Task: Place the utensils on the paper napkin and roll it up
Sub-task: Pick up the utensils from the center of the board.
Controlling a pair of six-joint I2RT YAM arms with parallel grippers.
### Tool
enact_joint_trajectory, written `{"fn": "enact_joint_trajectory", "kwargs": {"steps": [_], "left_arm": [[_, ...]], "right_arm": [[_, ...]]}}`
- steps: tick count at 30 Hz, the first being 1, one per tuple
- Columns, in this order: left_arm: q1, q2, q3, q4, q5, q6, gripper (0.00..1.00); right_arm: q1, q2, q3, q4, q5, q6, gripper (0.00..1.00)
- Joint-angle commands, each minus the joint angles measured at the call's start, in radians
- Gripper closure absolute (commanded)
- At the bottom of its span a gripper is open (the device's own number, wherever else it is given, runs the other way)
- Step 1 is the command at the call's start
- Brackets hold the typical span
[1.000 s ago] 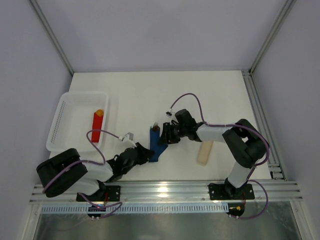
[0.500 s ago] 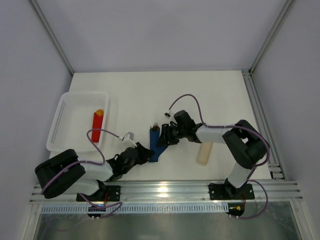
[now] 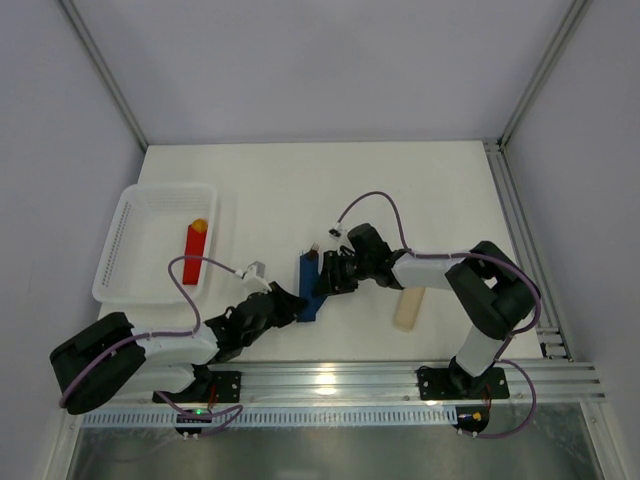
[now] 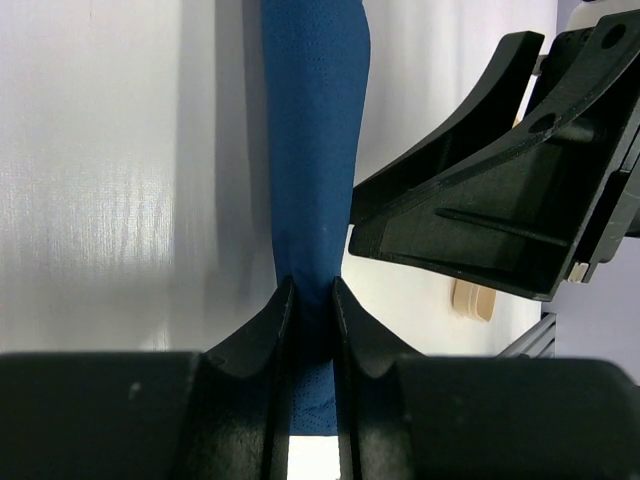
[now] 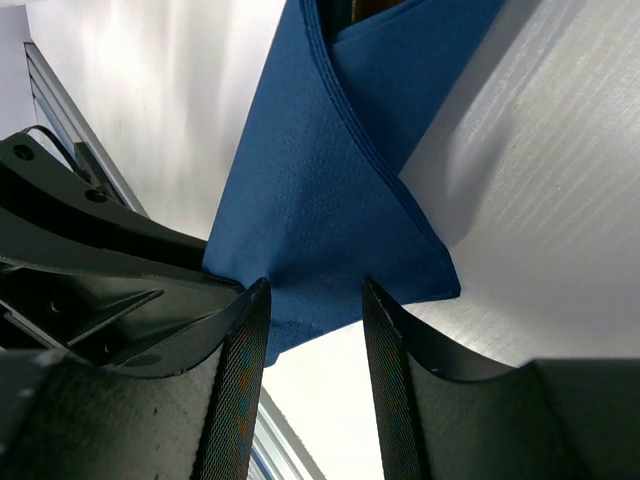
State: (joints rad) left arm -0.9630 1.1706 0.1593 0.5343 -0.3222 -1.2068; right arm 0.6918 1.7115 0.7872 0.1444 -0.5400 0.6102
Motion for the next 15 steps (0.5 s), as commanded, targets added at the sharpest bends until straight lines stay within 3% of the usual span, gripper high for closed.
{"fn": "enact_joint_trajectory", "kwargs": {"steps": [1,15], "left_arm": [[-0.006,-0.003,0.028,-0.004,-0.023,-0.010,1.00],[-0.006,-0.015,0.028,-0.003,-0.031,-0.005,1.00]], "right_arm": [[0.011,-0.046,0.003,0.049,-0.021,0.016,0.54],[0.014,-0.046,-0.003,0.067,-0.043,0.042,0.53]]}}
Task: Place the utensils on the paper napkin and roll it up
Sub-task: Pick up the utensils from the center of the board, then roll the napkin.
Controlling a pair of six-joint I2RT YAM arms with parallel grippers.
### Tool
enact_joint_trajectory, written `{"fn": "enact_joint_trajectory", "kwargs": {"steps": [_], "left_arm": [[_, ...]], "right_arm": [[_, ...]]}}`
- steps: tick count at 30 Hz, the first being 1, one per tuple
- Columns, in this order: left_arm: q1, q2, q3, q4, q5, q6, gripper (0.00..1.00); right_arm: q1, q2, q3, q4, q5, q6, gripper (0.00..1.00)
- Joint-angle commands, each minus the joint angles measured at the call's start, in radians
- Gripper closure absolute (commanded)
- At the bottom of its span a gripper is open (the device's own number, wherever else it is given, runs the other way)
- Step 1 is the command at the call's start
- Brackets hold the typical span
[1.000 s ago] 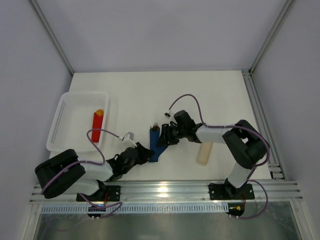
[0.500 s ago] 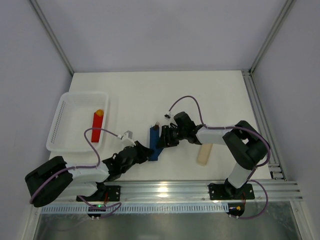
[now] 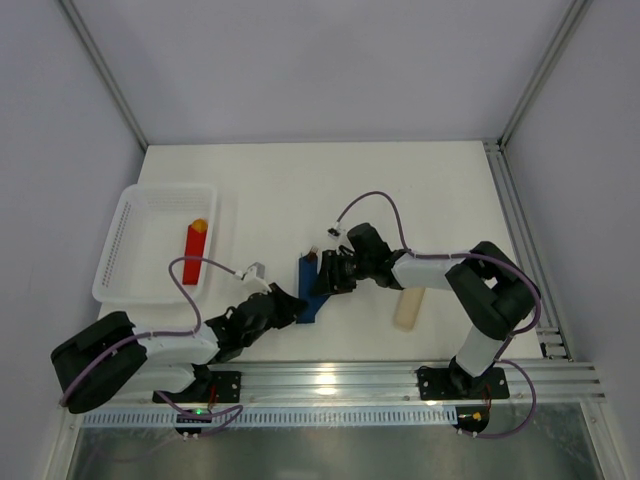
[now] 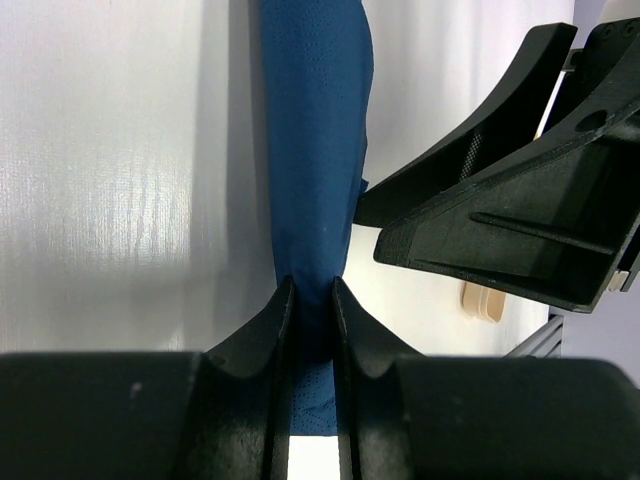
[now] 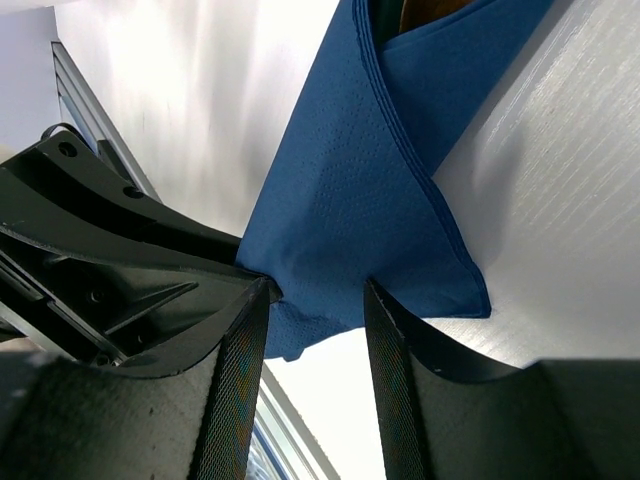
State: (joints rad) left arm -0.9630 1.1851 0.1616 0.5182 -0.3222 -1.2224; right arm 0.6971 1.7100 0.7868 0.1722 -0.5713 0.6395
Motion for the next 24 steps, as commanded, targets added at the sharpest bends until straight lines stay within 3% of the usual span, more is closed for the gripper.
{"fn": "enact_joint_trajectory", "kwargs": {"steps": [1,24], "left_arm": [[-0.006,-0.036,0.027,0.009,-0.032,0.012,1.00],[-0.006,-0.137,0.035,-0.046,-0.043,0.023,1.00]], "right_arm": [[0.010,-0.044,-0.003,0.039,-0.012,0.015,0.53],[0.024,-0.030,0.005,0.150,-0.071,0.098,0.50]]}}
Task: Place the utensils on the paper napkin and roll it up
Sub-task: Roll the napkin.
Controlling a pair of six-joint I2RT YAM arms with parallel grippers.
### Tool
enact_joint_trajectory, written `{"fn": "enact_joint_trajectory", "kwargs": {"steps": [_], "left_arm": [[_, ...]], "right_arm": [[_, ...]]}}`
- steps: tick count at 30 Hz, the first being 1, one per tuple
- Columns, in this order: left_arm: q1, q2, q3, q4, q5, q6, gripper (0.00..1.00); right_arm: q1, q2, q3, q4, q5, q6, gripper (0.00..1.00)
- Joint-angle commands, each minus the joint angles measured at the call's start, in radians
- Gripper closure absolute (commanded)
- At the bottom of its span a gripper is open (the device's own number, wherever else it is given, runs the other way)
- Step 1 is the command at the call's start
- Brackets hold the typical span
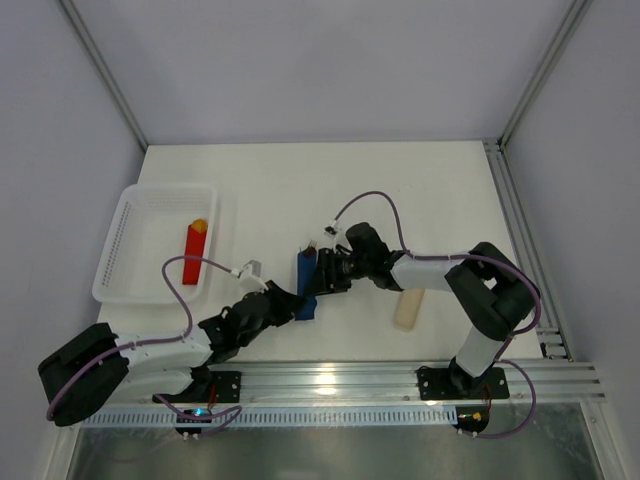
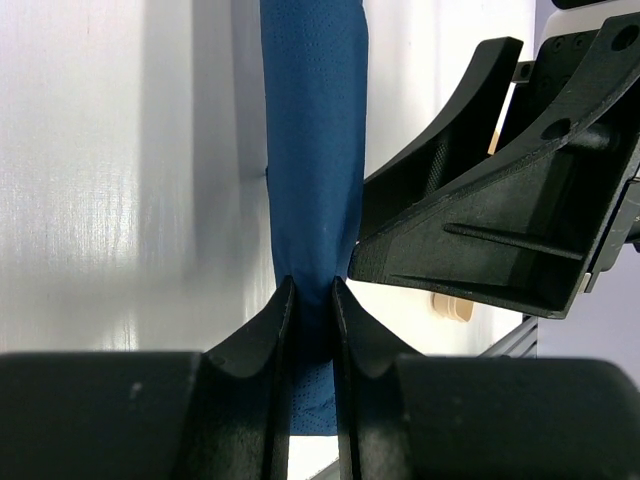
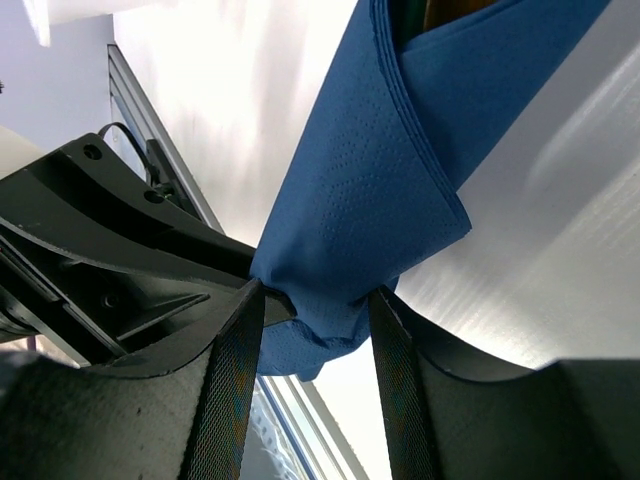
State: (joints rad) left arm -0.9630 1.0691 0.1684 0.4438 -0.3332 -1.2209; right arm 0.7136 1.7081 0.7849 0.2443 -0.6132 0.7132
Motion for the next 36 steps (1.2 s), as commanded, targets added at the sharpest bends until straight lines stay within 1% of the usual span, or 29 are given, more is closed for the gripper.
{"fn": "enact_joint_trajectory", "kwargs": {"steps": [1,10,18,22,27,36], "left_arm": [[-0.006,-0.021,0.028,0.029,-0.030,0.021,1.00],[-0.008,-0.047,0.028,0.027,-0.029,0.017,1.00],[-0.008,-0.093,0.019,-0.001,-0.043,0.021,1.00],[-0.008,-0.093,0.016,-0.001,-0.040,0.020,1.00],[-0.008,-0.097,0.014,0.006,-0.036,0.020,1.00],[-0.013,-0.061,0.005,0.041,-0.032,0.014,1.00]], "right_arm": [[0.007,-0.027,0.007,0.084,-0.030,0.029,0.50],[0.007,0.001,0.013,0.105,-0.036,0.032,0.50],[0.006,-0.008,0.020,0.062,-0.011,0.002,0.49],[0.000,-0.010,0.031,0.066,-0.010,-0.001,0.49],[-0.011,-0.002,0.042,0.061,-0.010,-0.012,0.45],[-0.020,0.065,0.048,0.127,-0.045,0.022,0.45]]}}
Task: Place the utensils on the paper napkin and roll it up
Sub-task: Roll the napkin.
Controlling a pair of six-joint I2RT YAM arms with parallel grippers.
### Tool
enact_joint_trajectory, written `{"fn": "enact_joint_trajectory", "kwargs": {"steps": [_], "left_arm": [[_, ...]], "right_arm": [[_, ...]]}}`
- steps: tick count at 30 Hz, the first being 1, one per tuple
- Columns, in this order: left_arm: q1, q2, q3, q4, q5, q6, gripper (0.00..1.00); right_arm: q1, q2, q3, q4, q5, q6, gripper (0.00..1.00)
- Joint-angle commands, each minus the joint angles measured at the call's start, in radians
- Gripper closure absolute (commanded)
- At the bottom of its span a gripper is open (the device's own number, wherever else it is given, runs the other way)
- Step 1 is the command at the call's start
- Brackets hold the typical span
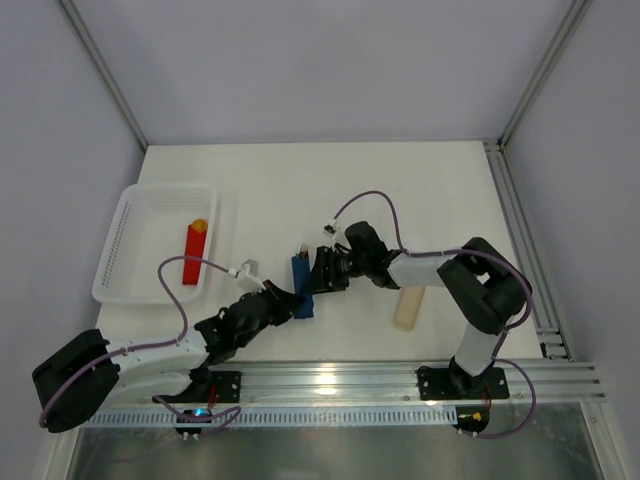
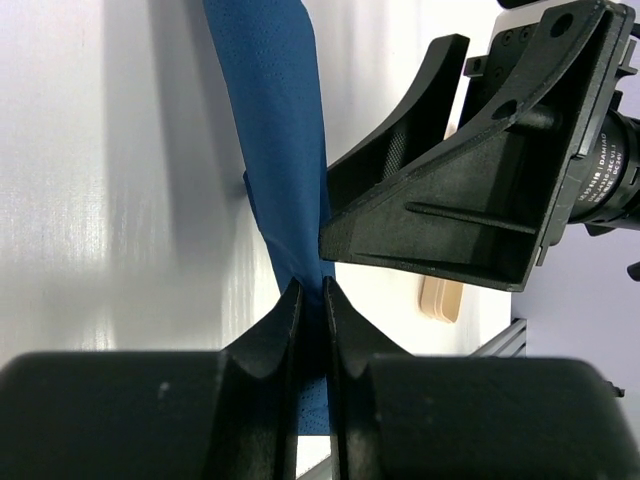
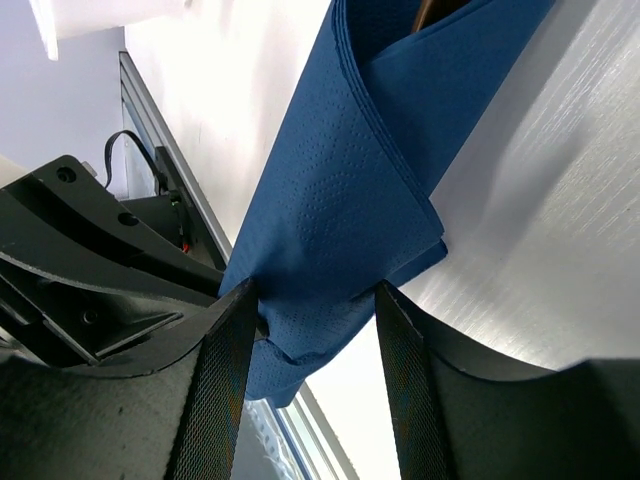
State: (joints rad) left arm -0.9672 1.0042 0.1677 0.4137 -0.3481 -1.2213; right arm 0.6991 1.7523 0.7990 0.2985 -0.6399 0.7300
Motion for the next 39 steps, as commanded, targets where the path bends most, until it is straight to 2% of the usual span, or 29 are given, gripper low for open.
{"fn": "enact_joint_trajectory", "kwargs": {"steps": [1,7,16,18,25,33,36,39], "left_arm": [[-0.008,0.002,0.004,0.076,-0.017,0.014,1.00],[-0.013,0.001,0.004,0.073,-0.020,0.016,1.00],[-0.015,0.028,0.001,0.100,-0.017,0.013,1.00],[-0.015,0.037,0.000,0.105,-0.014,0.011,1.00],[-0.018,0.048,0.000,0.114,-0.014,0.009,1.00],[-0.019,0.045,-0.004,0.116,-0.011,0.011,1.00],[-0.018,0.028,-0.004,0.105,-0.014,0.013,1.00],[-0.018,0.011,-0.004,0.089,-0.019,0.014,1.00]], "right_arm": [[-0.006,0.027,0.035,0.079,-0.021,0.008,0.45],[-0.015,0.058,0.034,0.145,-0.043,0.034,0.45],[-0.021,0.075,0.048,0.114,-0.027,0.026,0.44],[-0.021,0.082,0.048,0.132,-0.040,0.035,0.41],[-0.021,0.108,0.046,0.211,-0.084,0.072,0.41],[-0.023,0.148,0.016,0.431,-0.155,0.187,0.53],[-0.023,0.153,0.009,0.455,-0.159,0.198,0.55],[-0.024,0.145,-0.003,0.470,-0.153,0.198,0.64]]}}
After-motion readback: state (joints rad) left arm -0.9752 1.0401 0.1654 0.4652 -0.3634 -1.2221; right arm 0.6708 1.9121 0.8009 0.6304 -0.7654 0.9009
